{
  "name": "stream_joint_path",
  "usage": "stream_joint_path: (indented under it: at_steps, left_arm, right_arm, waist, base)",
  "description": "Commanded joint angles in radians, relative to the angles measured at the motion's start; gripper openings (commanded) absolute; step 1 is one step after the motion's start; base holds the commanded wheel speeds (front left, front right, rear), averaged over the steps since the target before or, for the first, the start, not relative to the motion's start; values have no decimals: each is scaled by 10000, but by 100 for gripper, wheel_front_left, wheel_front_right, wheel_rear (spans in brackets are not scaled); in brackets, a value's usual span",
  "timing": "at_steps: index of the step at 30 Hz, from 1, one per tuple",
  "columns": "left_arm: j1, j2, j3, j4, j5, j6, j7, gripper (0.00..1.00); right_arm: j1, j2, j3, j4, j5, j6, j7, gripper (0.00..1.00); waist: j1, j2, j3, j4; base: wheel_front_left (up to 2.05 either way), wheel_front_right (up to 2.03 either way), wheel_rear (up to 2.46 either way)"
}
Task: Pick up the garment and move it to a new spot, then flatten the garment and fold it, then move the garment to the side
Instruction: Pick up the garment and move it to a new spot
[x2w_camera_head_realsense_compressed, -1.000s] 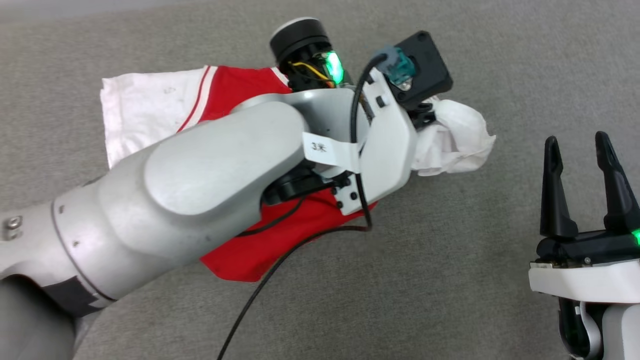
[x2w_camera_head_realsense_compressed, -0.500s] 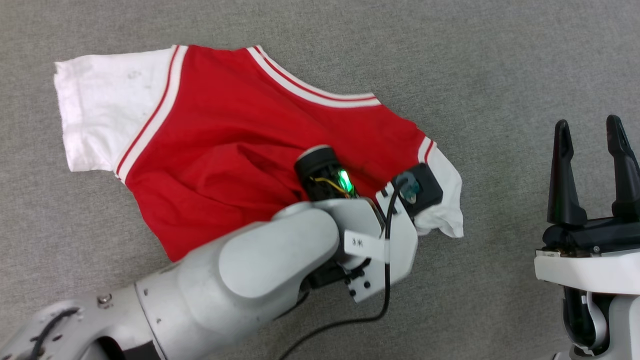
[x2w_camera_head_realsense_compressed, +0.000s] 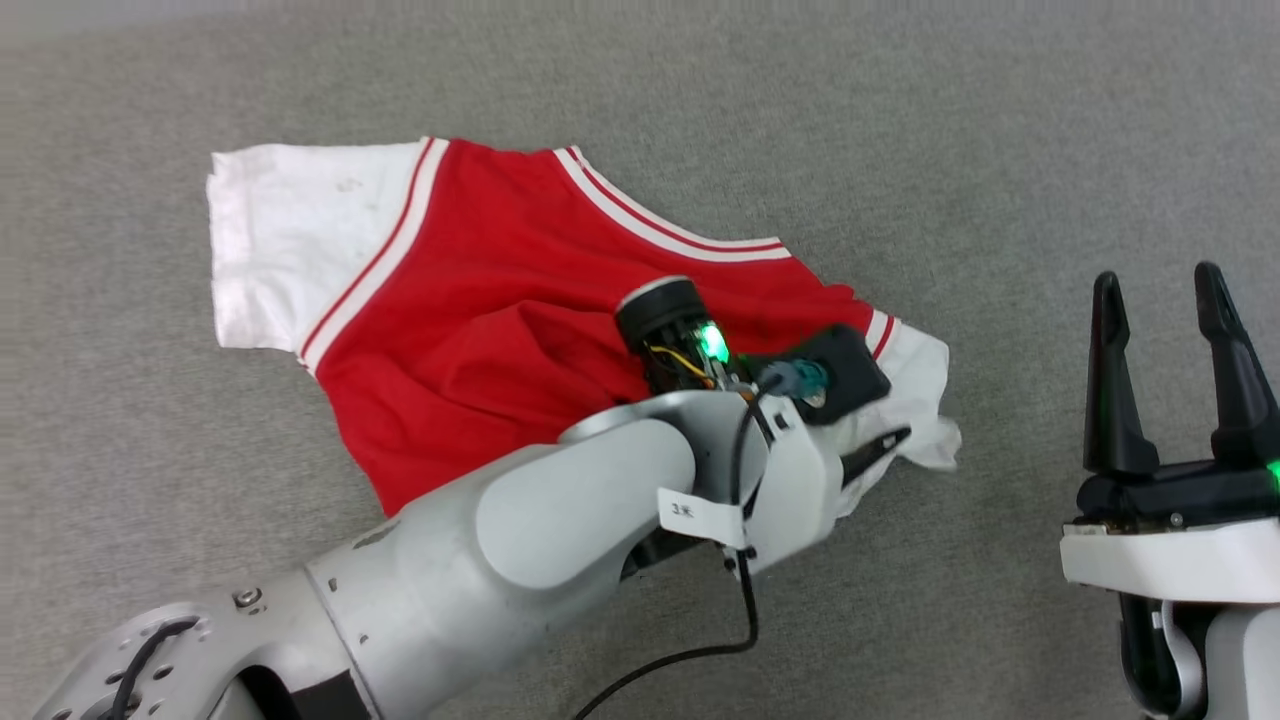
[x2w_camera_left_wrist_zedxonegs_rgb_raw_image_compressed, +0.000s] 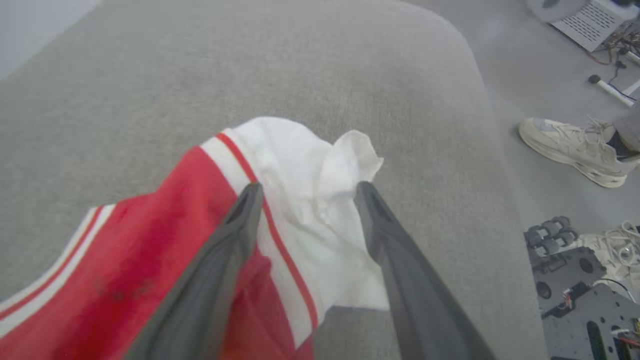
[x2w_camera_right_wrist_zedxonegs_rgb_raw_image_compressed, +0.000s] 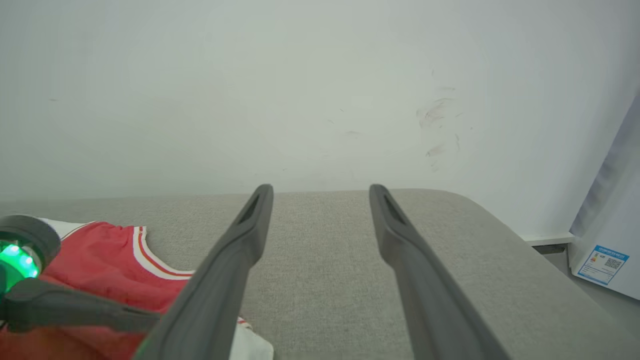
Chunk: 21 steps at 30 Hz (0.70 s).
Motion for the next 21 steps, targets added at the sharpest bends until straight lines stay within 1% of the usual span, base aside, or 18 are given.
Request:
stream_joint_path:
  at_steps: [1, 3, 6, 9, 11, 14, 17, 21]
  left_arm:
    - [-105, -41, 33, 205, 32, 5, -435, 100]
    - [-147, -163, 104, 598, 133, 6, -1267, 100]
    - [7, -276, 386, 1083, 195, 173, -2238, 100]
    - [191, -254, 694, 1353, 266, 564, -3092, 100]
    - [328, -155, 909, 1445, 337, 913, -3587, 100]
    - [705, 105, 1196, 1498, 477, 1444, -3975, 100]
    - [1128, 428, 1599, 1396, 602, 1945, -4130, 100]
    - [1839, 886, 2555, 766, 888, 2677, -4187, 100]
  right_arm:
    - [151, 30, -11, 37, -55, -7, -26, 100]
    - [300, 31, 0, 83, -104, -7, -28, 100]
    - [476, 28, 15, 167, -183, -7, -26, 100]
    - [641, 28, -4, 254, -260, -7, -28, 100]
    - [777, 28, -17, 300, -306, -7, -26, 100]
    - [1010, 27, -24, 364, -353, -7, -26, 100]
    - [1172, 27, -19, 403, -296, -7, -28, 100]
    - [1362, 27, -2, 444, -334, -7, -26, 100]
  waist:
    - [0, -1, -380, 221]
    - [0, -1, -658, 375]
    - [0, -1, -1041, 594]
    - [0, -1, -1401, 819]
    - [0, -1, -1636, 975]
    - [0, -1, -1952, 1186]
    - [0, -1, -2209, 1380]
    - [0, -1, -2463, 1605]
  base:
    - [0, 0, 0]
    - [0, 0, 0]
    - [0, 0, 0]
    - [0, 0, 0]
    - [0, 0, 0]
    - [0, 0, 0]
    - [0, 0, 0]
    - [0, 0, 0]
